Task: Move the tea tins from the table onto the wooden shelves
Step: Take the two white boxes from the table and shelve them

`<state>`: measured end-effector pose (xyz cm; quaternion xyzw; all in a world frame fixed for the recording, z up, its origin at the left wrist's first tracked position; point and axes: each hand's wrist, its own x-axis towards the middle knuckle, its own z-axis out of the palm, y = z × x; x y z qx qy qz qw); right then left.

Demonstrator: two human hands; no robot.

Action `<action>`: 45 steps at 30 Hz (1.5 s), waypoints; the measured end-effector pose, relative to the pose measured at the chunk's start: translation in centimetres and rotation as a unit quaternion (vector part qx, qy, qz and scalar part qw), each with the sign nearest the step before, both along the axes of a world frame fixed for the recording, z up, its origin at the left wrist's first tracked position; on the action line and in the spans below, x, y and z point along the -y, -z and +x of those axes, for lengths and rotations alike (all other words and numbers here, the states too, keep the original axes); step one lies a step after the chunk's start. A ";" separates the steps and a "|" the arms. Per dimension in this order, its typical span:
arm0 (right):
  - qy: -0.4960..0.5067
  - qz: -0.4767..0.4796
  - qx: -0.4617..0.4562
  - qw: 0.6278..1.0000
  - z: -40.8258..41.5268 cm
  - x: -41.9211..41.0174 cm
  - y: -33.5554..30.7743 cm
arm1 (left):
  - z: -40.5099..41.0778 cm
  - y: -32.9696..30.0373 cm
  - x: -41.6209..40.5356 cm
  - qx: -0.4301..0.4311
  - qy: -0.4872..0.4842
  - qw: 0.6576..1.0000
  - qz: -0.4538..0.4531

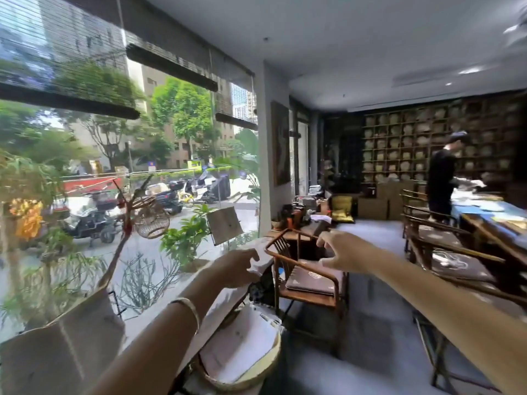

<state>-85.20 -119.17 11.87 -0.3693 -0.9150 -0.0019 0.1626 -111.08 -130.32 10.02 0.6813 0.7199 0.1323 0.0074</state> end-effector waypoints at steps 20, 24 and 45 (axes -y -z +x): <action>0.277 -0.049 -0.003 0.960 14.7 -33.3 2.9 | 13.6 1.6 -47.1 -0.018 0.242 0.970 -0.015; 0.319 -0.065 0.024 0.945 17.3 -37.9 3.2 | 17.6 2.8 -55.1 -0.013 0.293 0.955 -0.042; 0.619 -0.082 0.011 0.781 36.5 -54.6 5.1 | 42.8 6.0 -89.6 0.002 0.544 0.836 -0.071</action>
